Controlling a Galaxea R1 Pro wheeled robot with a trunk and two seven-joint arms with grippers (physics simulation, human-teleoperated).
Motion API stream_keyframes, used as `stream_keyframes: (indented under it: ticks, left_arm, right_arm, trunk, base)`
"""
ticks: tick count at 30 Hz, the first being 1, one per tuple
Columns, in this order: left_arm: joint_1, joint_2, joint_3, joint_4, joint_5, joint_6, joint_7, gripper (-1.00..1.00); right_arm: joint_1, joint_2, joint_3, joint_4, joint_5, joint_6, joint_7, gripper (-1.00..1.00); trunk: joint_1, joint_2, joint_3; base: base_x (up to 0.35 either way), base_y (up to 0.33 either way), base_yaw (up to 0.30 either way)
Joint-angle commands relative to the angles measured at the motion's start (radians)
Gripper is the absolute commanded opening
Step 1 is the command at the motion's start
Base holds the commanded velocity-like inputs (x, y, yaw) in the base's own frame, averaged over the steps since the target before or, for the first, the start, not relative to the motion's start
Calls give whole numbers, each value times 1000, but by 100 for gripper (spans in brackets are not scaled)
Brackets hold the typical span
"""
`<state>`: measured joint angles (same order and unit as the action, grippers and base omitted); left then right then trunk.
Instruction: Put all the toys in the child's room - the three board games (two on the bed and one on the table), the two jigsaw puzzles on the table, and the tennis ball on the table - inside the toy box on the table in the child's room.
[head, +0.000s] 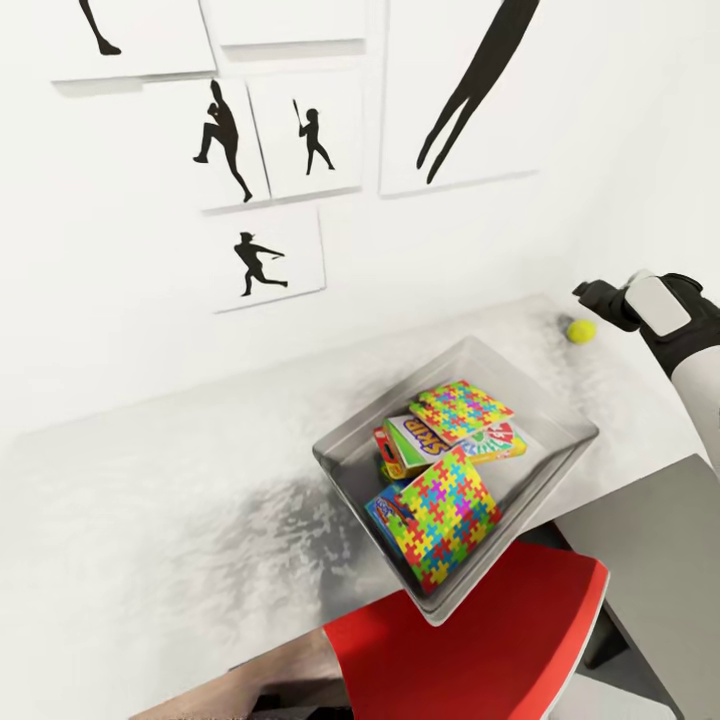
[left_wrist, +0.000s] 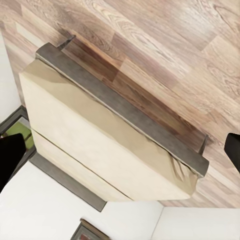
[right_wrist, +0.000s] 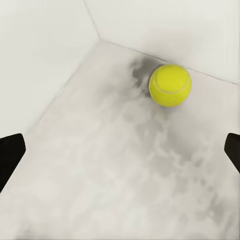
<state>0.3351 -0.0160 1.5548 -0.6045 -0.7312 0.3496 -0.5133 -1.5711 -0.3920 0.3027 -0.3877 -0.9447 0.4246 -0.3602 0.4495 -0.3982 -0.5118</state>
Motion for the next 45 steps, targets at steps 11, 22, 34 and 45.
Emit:
stream_keyframes:
  ticks: [11,22,34,45]
  left_arm:
    - [-1,-1,4,-4,-7,1,-8,100]
    - [-1,-2,5,-4,-5,-3,-7,100]
    - [-1,-2,6,-4,-5,-3,-7,100]
    - [-1,-2,6,-4,-5,-3,-8,100]
  right_arm:
    - [-1,1,7,18,-13,-21,-30,100]
    - [-7,1,7,22,-16,-27,-54,100]
    - [-18,1,7,21,-17,-29,-59,100]
    - [-28,1,7,18,-16,-46,-60,100]
  trunk:
    - [1,-2,-19]
    - [1,-2,-37]
    - [1,-2,-57]
    - [1,-2,-74]
  base:
    - [0,0,29]
    - [0,0,62]
    - [0,0,69]
    - [0,0,54]
